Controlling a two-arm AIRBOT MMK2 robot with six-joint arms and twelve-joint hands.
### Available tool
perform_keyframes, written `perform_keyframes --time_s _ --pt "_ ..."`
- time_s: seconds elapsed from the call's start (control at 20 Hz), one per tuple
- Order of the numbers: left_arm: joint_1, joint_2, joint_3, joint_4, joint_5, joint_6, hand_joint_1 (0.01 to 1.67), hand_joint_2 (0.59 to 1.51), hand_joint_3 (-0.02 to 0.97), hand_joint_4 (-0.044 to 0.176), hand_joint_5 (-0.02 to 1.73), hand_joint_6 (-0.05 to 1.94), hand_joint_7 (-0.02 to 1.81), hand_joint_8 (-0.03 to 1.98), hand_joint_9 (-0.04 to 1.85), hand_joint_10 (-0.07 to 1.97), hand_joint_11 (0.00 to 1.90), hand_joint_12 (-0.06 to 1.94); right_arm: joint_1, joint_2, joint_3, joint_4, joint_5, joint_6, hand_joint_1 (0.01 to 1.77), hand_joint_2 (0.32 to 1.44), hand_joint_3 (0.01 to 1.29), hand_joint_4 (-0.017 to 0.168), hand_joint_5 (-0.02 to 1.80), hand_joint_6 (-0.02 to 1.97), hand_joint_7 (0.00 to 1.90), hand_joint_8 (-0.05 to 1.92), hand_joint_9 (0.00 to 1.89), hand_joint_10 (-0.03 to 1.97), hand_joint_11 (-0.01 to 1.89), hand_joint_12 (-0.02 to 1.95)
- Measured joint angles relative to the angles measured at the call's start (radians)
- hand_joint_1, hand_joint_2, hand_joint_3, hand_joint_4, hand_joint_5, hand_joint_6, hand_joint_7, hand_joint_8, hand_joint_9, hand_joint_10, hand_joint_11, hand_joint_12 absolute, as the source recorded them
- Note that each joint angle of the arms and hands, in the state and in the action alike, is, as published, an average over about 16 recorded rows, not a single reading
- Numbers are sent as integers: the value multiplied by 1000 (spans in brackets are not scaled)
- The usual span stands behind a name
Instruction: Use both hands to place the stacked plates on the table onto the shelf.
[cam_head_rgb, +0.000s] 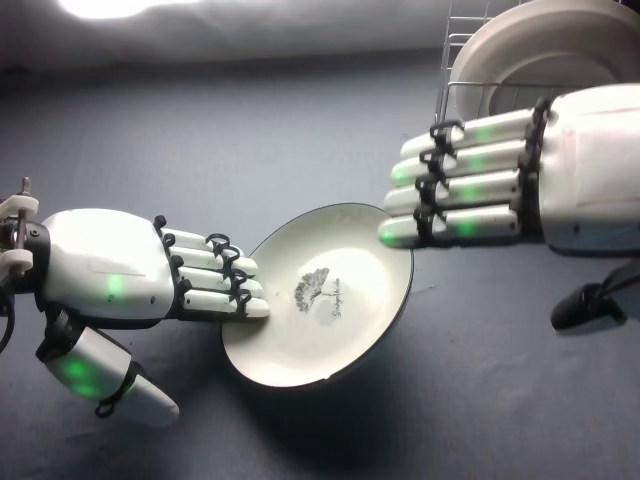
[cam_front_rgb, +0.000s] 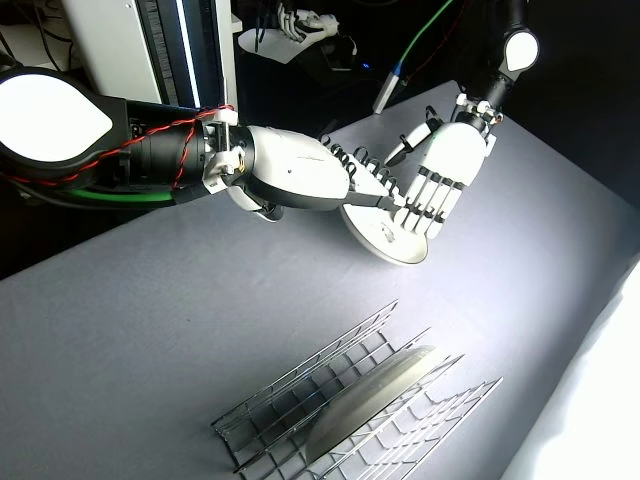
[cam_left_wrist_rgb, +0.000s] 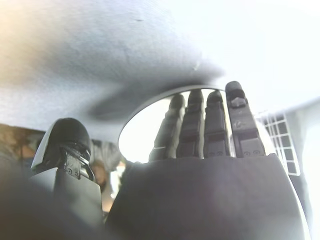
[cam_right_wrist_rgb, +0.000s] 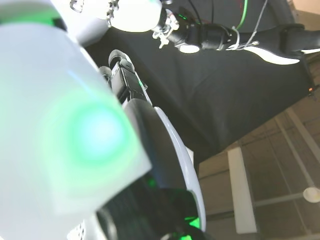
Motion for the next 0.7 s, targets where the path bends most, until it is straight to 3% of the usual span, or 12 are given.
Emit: perform_keyframes --time_s 0.3,0.7 --pt "25 -5 5 -14 -4 -16 20 1179 15 -10 48 -30 26 -11 -6 -59 21 21 -28 -52 14 3 -32 0 914 971 13 4 13 17 22 22 21 16 21 37" --pt "26 -7 7 -13 -6 -19 20 1175 15 -10 40 -31 16 -16 -13 -59 20 20 -67 -188 94 8 -99 0 924 970 13 4 14 17 21 21 20 16 22 0"
